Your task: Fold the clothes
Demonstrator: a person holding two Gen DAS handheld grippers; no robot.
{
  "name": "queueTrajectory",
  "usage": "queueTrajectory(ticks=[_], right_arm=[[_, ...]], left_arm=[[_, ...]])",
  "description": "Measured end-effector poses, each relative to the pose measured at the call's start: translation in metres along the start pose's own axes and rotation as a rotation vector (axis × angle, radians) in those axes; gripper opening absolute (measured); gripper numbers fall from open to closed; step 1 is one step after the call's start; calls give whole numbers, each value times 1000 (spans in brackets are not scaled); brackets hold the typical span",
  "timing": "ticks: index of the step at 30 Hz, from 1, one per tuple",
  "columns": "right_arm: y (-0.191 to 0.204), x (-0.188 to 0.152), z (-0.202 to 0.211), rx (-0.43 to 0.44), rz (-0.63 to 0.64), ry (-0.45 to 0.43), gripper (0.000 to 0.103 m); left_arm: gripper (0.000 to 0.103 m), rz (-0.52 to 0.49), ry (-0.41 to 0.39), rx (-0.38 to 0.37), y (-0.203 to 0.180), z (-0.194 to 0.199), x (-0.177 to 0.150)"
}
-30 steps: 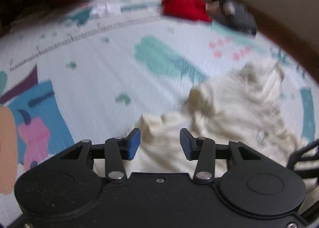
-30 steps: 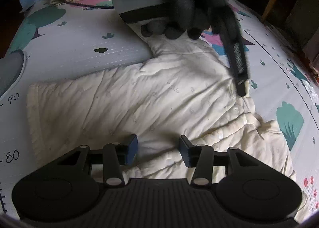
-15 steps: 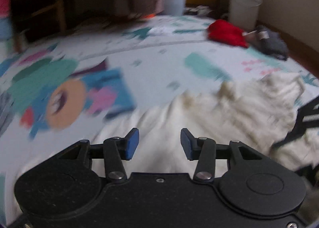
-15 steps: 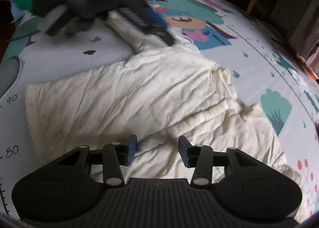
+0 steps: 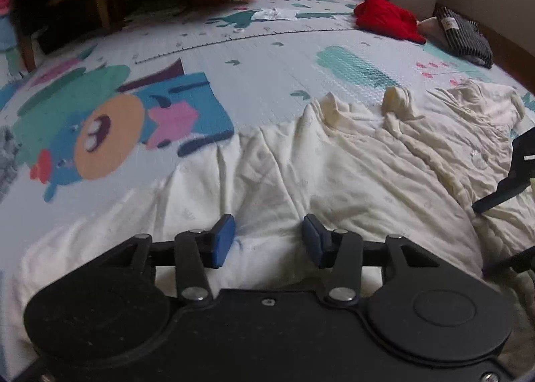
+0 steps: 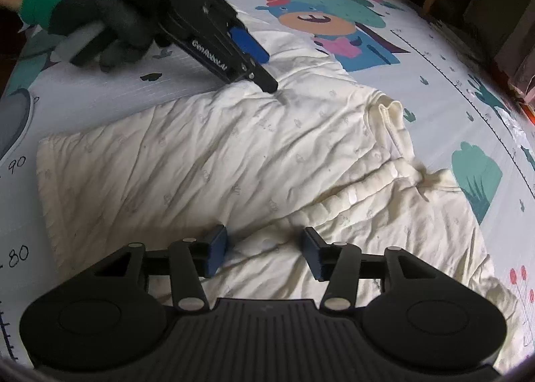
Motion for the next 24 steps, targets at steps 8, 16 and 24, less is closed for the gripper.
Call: queueTrajectory(ticks=[8, 16, 24], right_arm=[[13, -3, 7, 6, 5, -30, 51], [-16, -18, 55, 20, -165, 0, 53], [-76, -96, 115, -120, -649, 71, 58]], left_arm=[[44, -27, -43, -62, -26, 23, -5], [44, -109, -55, -194, -74, 55, -16], [44, -78, -11, -259, -96, 67, -25]])
Point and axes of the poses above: each gripper's, at about its wrist camera, not at the fingertips, and z roughly against the way its jaws point, y to its left, x to its top, the point moved 4 cm from there along -z, roughly the way its jaws point, and after that the axes turned 9 degrees about -y, right-handed, at the moved point
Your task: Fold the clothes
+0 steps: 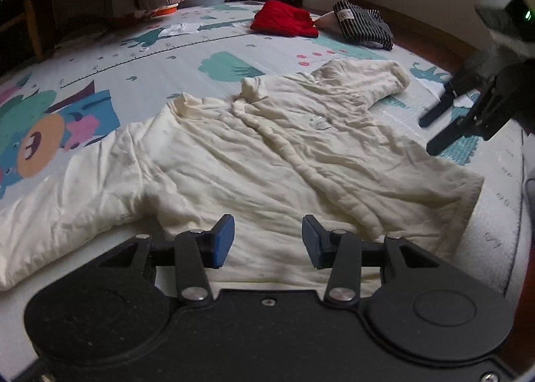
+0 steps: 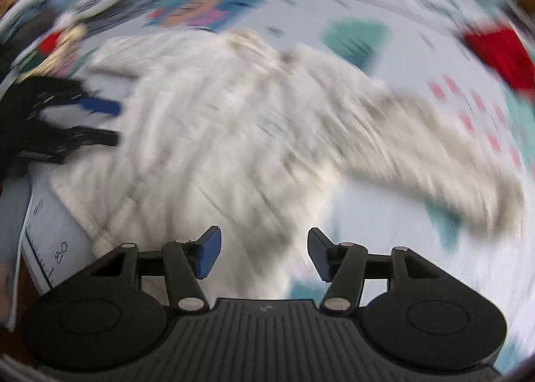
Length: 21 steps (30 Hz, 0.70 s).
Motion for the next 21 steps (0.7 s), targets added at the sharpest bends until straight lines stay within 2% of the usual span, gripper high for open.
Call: queueTrajectory(ticks=[2, 4, 6, 9, 15, 16, 17, 18, 21], right_arm=[[-19, -12, 2, -5, -187, 3, 58], [-25, -24, 2, -10, -284, -13, 58], [-18, -32, -1, 0, -281, -18, 58], [-6, -41, -7, 18, -228, -6, 57], [0, -45, -12, 60, -222, -14, 57], [-1, -44, -12, 75, -243, -14, 57], [-1, -44, -11, 80, -248, -14, 57], [1, -45, -11, 77, -239, -15, 57], [1, -48, -10, 78, -226, -14, 57]], left_arm=[[44, -8, -7, -6, -5, -1, 2], [44, -12, -8, -17, -9, -4, 3], [44, -19, -4, -28, -14, -7, 4], [44, -44, 0, -83, -31, -8, 4], [44, -160, 17, -254, -80, -6, -4], [44, -188, 39, -253, -85, -8, -7], [43, -198, 74, -217, -87, -13, -10], [43, -145, 99, -191, -82, -16, -11], [43, 112, 133, -174, -58, -21, -10]])
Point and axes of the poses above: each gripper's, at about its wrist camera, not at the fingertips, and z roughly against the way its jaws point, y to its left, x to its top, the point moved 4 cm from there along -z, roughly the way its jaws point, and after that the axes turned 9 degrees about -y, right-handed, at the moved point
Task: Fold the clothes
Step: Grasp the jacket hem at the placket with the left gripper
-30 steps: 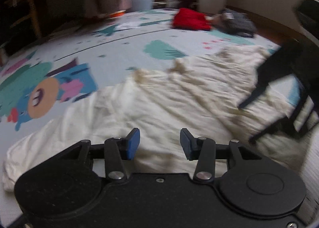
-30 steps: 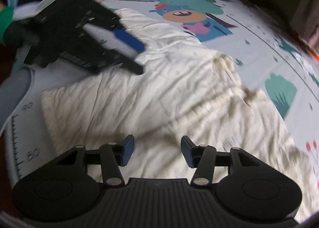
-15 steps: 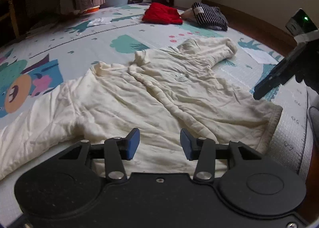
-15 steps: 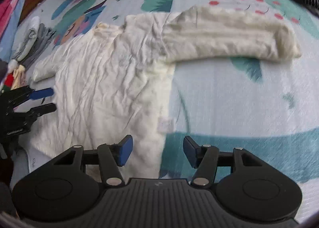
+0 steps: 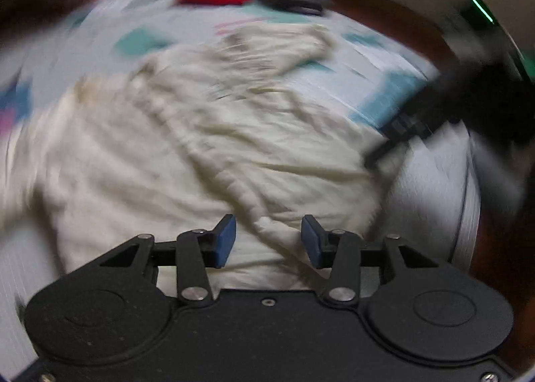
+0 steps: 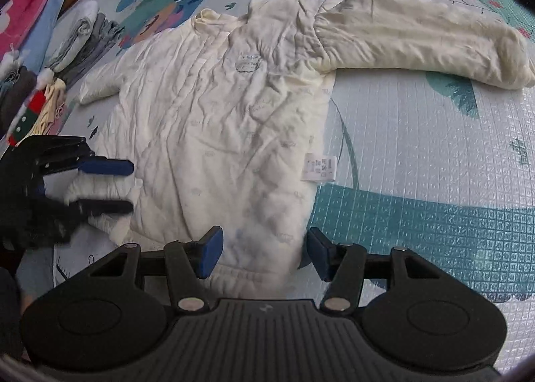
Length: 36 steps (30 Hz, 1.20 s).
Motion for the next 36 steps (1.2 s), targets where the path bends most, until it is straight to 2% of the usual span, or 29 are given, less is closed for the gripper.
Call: queueTrajectory(ticks=[2, 5, 7, 9, 12, 14, 17, 19, 23, 26, 29, 30, 33, 36], right_arm=[[1, -1, 0, 0, 10, -1, 57], [3, -3, 1, 0, 24, -9, 57], [4, -3, 2, -3, 29, -22, 57], [2, -2, 5, -10, 18, -44, 57], [2, 1, 7, -9, 30, -62, 56], [7, -4, 3, -28, 101, -38, 55], [17, -10, -3, -63, 221, -6, 55], [19, -6, 2, -67, 230, -37, 55], [29, 2, 21, -104, 368, -173, 55], [46, 5, 17, -55, 469, -195, 52], [58, -2, 6, -7, 519, -154, 52], [59, -5, 4, 1, 521, -127, 52], [61, -19, -3, 29, 521, -57, 52], [62, -31, -7, 71, 531, 14, 53]], left_arm=[[43, 118, 5, -37, 8, -4, 3], [42, 235, 19, -56, 17, -15, 4], [22, 315, 34, -40, 25, -22, 5], [5, 348, 42, -41, 30, -21, 8], [5, 347, 23, -34, 35, -9, 17], [4, 343, 36, -31, 38, -7, 16], [5, 285, 103, -28, 36, -14, 7], [7, 269, 97, -21, 35, -9, 11], [15, 78, 3, 68, 26, 8, 33], [23, -10, -48, 47, 17, 4, 45], [31, -75, -46, 39, 11, -1, 52], [40, -83, -38, 36, 9, -3, 54], [41, -64, -58, 27, 10, -6, 52], [41, -103, -140, 0, 0, -3, 59]])
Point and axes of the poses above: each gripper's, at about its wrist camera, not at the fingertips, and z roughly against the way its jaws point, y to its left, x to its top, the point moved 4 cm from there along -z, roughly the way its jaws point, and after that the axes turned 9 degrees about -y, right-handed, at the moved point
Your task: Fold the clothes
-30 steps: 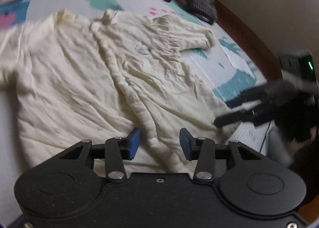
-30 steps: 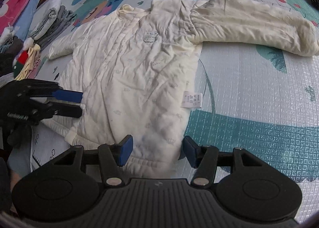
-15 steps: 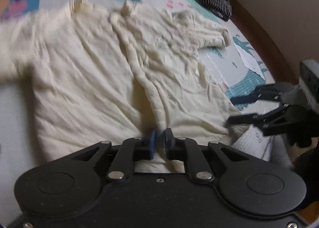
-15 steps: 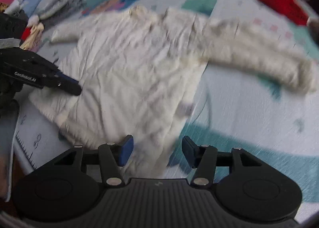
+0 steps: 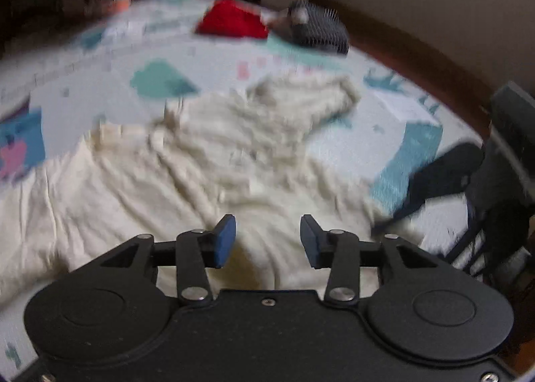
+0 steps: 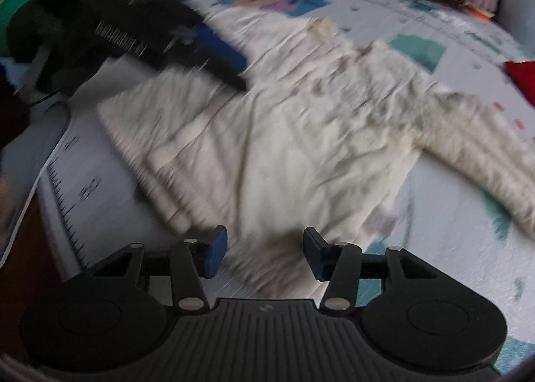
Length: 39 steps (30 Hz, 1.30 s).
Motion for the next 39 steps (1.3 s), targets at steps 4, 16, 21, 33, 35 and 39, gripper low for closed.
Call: queueTrajectory(ticks=[4, 16, 21, 33, 35, 39], right_arm=[[9, -3, 9, -12, 75, -23, 51], [36, -5, 20, -11, 402, -91, 18], [38, -8, 22, 31, 411, -80, 20], [27, 19, 18, 98, 200, -135, 45], [23, 21, 8, 91, 150, -117, 45], [14, 11, -9, 72, 59, -32, 46]], left_arm=[[37, 83, 107, 70, 14, -9, -12], [5, 667, 202, -111, 43, 8, -51], [4, 684, 289, -31, 57, 16, -59], [6, 100, 125, -34, 2, 9, 0], [6, 22, 108, -63, -4, -5, -4], [51, -95, 195, -28, 0, -34, -33]])
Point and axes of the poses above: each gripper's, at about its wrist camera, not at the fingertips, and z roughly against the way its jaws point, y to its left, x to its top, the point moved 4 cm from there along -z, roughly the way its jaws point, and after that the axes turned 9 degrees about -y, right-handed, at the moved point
